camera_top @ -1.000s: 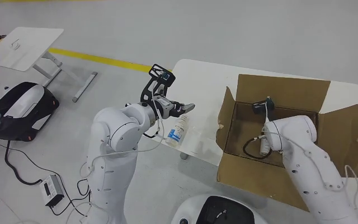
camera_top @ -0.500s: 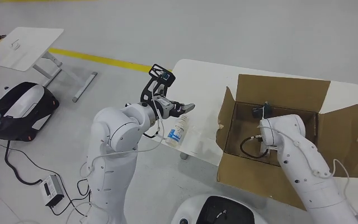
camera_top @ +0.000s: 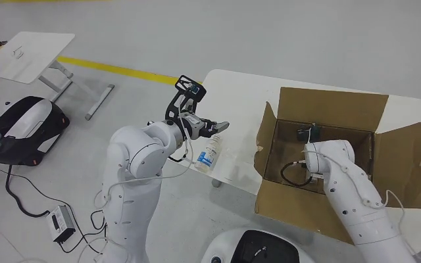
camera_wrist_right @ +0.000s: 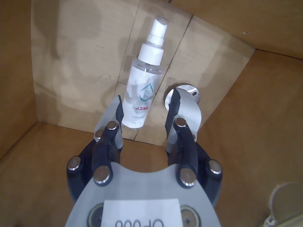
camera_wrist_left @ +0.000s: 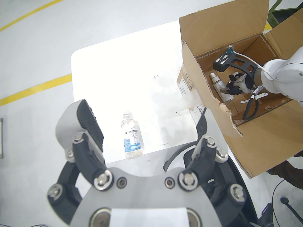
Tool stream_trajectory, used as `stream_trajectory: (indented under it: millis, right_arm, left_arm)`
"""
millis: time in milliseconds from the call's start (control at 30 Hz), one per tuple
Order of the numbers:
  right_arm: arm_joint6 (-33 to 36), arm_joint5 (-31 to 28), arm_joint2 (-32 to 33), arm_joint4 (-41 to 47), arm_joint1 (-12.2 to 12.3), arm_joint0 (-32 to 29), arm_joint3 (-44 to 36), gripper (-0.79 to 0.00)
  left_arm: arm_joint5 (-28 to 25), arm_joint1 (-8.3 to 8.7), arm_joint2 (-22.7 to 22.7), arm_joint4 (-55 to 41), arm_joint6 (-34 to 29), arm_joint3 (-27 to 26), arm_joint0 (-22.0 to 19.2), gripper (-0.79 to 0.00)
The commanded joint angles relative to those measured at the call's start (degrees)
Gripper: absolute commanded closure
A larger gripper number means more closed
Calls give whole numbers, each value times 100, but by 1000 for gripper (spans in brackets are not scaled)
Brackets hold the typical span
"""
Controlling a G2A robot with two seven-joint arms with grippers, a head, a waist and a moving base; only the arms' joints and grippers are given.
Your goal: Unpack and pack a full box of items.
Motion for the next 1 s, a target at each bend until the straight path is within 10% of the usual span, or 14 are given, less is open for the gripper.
stream_trajectory:
  millis: [0, 600, 733, 867, 967]
  right_arm:
    - [-120, 119, 45, 27, -14, -39, 21, -477]
    - [-575, 229, 207, 156, -133, -144, 520, -422]
    - [-591, 213, 204, 156, -166, -114, 615, -311]
    - [-629, 197, 230, 164, -191, -82, 583, 0]
    - [-614, 181, 302, 131, -185, -89, 282, 0]
  left_arm:
    - [0, 0, 0, 0, 0, 0, 0, -785]
    - [0, 0, 0, 0, 0, 0, 0, -785]
    - [0, 0, 0, 0, 0, 0, 0, -785]
    - [0, 0, 0, 0, 0, 0, 0, -785]
    - [0, 0, 0, 0, 0, 0, 0, -785]
